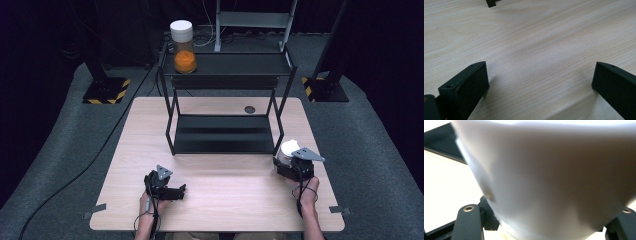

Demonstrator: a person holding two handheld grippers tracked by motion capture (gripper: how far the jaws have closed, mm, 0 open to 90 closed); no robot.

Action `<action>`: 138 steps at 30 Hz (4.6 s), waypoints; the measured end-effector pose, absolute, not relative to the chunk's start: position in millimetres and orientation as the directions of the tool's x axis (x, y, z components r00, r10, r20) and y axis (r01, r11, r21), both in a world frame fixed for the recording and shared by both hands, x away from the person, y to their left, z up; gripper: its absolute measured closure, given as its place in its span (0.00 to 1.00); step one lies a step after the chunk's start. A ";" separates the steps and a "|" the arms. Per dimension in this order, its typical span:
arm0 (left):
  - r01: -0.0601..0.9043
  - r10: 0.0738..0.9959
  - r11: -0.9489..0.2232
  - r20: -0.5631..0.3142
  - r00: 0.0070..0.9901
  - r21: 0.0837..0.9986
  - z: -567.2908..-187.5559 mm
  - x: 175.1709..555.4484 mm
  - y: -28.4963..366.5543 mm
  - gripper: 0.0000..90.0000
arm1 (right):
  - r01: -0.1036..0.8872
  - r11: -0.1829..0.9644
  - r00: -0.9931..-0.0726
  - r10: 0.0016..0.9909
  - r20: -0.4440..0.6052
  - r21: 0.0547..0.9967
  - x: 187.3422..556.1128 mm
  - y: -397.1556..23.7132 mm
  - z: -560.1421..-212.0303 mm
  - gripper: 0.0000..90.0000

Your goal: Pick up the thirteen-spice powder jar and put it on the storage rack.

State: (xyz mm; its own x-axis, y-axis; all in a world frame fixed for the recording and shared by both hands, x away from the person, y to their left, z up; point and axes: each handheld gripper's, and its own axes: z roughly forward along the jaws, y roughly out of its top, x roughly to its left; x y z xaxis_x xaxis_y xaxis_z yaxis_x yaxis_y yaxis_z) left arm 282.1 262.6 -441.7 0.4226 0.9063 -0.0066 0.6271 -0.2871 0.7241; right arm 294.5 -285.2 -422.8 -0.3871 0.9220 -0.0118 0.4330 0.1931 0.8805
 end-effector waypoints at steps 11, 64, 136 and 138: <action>0.627 0.906 -0.289 -0.005 0.424 0.723 -441.4 282.2 262.6 0.00 | 0.411 0.229 -0.457 0.889 -0.017 0.882 303.2 -268.4 -413.7 0.33; 0.627 0.906 -0.289 -0.006 0.424 0.723 -441.5 282.1 262.6 0.00 | 0.310 0.295 -0.565 0.821 -0.074 0.904 342.1 -243.5 -329.5 0.33; 0.627 0.905 -0.290 -0.005 0.425 0.723 -441.4 282.0 262.7 0.01 | 0.221 0.292 -0.587 0.802 -0.112 0.931 360.9 -250.9 -225.2 0.33; 0.627 0.905 -0.291 -0.004 0.425 0.723 -441.4 282.0 262.7 0.01 | 0.222 0.286 -0.588 0.802 -0.106 0.932 361.7 -251.4 -223.4 0.33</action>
